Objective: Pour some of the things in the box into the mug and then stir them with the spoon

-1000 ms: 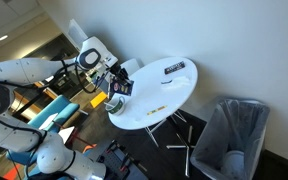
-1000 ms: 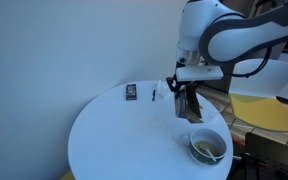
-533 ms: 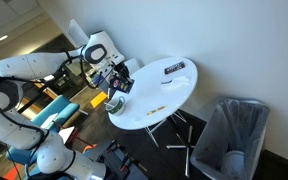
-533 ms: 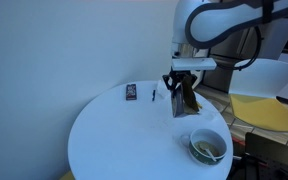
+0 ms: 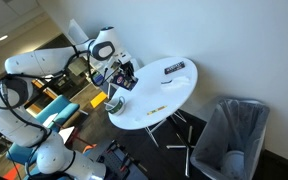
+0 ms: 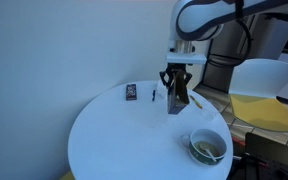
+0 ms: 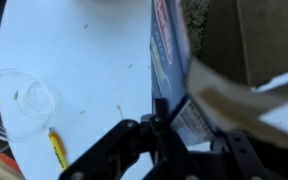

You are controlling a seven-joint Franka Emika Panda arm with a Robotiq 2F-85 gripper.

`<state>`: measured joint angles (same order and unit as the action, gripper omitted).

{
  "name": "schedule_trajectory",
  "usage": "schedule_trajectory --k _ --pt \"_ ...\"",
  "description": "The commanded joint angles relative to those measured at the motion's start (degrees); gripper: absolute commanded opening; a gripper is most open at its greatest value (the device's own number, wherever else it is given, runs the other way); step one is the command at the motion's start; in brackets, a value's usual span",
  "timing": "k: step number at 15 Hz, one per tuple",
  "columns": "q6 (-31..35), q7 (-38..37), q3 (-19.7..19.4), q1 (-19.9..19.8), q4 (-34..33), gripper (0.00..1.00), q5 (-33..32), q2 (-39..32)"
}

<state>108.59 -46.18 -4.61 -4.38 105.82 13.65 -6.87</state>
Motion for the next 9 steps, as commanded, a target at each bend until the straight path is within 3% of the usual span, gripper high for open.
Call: schedule_trajectory --k 1,9 --pt "-0.41 -1.08 -1.16 -1.29 -1.92 0.11 5.91 -1.64" --pt "6.27 -7.82 -4.49 -4.31 2.3 0.11 15.93 -1.9"
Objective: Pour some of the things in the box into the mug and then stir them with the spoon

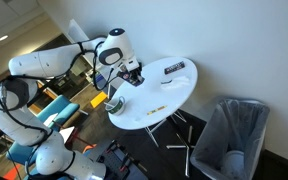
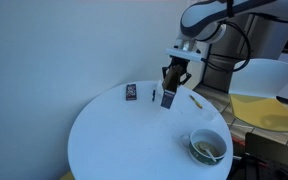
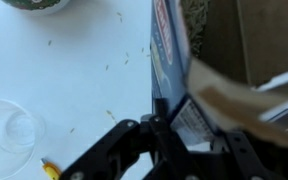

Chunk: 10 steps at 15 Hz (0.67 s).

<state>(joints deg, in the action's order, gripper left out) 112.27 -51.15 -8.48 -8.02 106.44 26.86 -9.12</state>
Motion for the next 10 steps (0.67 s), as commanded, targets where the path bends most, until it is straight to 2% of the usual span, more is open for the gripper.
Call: schedule_trajectory --k 1,10 --pt "3.58 -3.4 -0.9 -0.9 2.12 0.11 3.18 0.02" --pt "11.31 -2.08 -1.26 -2.7 5.91 0.11 10.03 -4.4"
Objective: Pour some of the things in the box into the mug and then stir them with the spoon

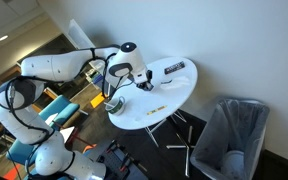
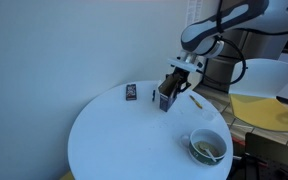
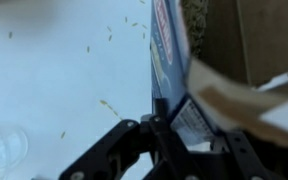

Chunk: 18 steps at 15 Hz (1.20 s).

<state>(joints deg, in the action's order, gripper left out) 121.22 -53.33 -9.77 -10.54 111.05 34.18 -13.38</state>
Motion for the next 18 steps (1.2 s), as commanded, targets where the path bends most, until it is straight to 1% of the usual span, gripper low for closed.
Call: schedule_trajectory --k 1,5,8,9,10,11,12,13,17,18 --pt "2.99 0.54 0.08 -0.28 1.54 0.11 3.33 -0.57" --pt "5.46 1.8 0.34 -0.26 1.75 0.11 4.83 -2.38" --pt "5.48 1.99 0.31 -0.14 1.58 0.11 5.32 -2.96" --pt "5.36 1.86 0.24 -0.07 1.55 0.2 5.04 -3.01" --pt "5.35 1.59 0.15 0.04 1.62 0.61 4.64 -2.9" --pt "5.37 1.33 0.07 0.12 1.69 0.59 4.34 -2.76" --pt "5.53 1.06 -0.02 0.22 1.78 0.61 4.02 -2.59" --pt "5.67 0.79 -0.11 0.31 1.91 0.66 3.69 -2.37" --pt "5.94 0.16 -0.32 0.49 2.16 0.96 2.48 -1.77" --pt "5.9 0.12 -0.34 0.48 2.19 0.99 2.31 -1.69"
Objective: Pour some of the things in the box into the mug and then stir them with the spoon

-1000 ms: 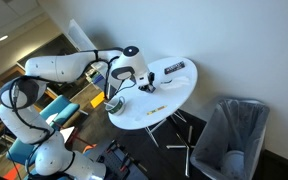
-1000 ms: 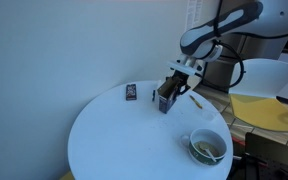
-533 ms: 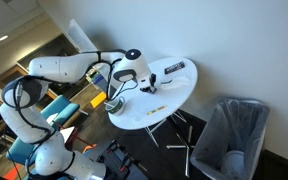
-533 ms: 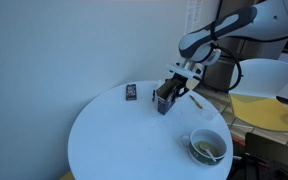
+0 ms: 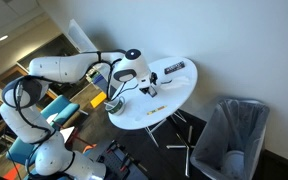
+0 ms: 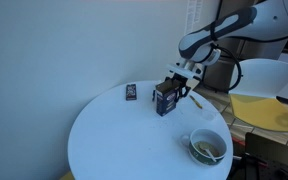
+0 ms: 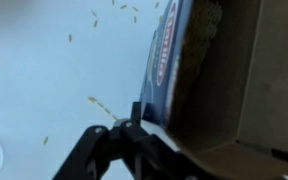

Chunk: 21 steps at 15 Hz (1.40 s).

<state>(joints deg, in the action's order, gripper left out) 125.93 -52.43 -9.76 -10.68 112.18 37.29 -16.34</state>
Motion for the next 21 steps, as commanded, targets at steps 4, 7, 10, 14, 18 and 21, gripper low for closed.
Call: schedule_trajectory --k 4,7,10,14,18,21 --pt "0.15 -2.78 -0.86 1.38 1.93 1.0 -5.6 3.89" --pt "-2.25 -6.83 -1.25 2.16 1.88 1.0 -13.71 7.32" --pt "-3.44 -12.16 -1.1 3.15 1.86 1.0 -22.97 12.12" --pt "-1.75 -17.44 0.46 3.85 1.96 1.0 -33.0 17.48" --pt "-4.88 -10.78 3.22 4.88 3.33 1.0 -36.41 22.89" --pt "-10.72 -4.33 5.64 6.25 6.25 1.0 -33.99 27.93"
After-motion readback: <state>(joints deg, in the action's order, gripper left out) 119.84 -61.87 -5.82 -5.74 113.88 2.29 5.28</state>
